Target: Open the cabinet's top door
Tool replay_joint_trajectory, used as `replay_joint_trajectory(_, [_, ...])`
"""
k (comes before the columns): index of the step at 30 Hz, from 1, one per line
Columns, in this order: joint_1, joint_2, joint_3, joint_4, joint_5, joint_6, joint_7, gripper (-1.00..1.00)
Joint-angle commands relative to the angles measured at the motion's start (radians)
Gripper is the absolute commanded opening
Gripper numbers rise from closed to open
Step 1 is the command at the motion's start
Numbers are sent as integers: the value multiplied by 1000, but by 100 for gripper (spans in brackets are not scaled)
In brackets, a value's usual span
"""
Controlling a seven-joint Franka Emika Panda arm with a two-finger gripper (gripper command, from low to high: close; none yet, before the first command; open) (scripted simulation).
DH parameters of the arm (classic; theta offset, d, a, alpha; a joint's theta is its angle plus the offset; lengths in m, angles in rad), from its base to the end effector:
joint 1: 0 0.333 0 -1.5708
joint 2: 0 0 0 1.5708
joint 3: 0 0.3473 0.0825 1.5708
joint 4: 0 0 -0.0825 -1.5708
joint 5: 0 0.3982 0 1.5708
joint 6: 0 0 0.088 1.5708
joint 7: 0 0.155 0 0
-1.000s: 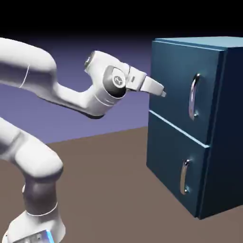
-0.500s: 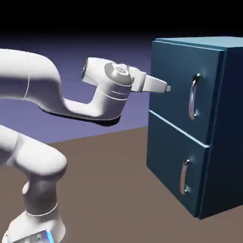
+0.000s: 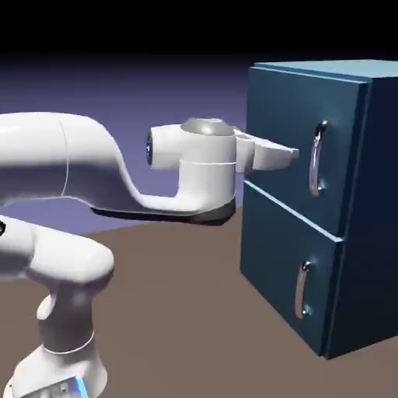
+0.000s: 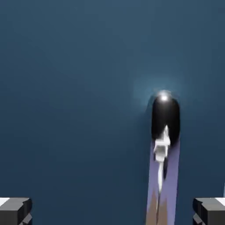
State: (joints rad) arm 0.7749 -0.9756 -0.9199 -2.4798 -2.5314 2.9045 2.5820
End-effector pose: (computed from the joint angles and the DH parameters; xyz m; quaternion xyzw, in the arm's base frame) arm 0.4144 -0.0890 0.5426 -0.6859 0.2603 -0.6284 0.2587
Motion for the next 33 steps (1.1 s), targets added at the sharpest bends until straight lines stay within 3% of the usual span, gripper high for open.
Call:
replay_joint_trajectory(1, [13,-7,-16,6,-44,-2,32,100])
replay_joint_trajectory(7, [92,-49,-111,40,-304,-16,221,100])
replay_joint_trajectory(14, [276,13,-218,168,-351,-54,253,100])
replay_joint_trajectory(15, [276,13,-218,168,-351,-54,253,-100])
replay_joint_trajectory(33, [-282,-116,339,-337,176,-426,106,-100])
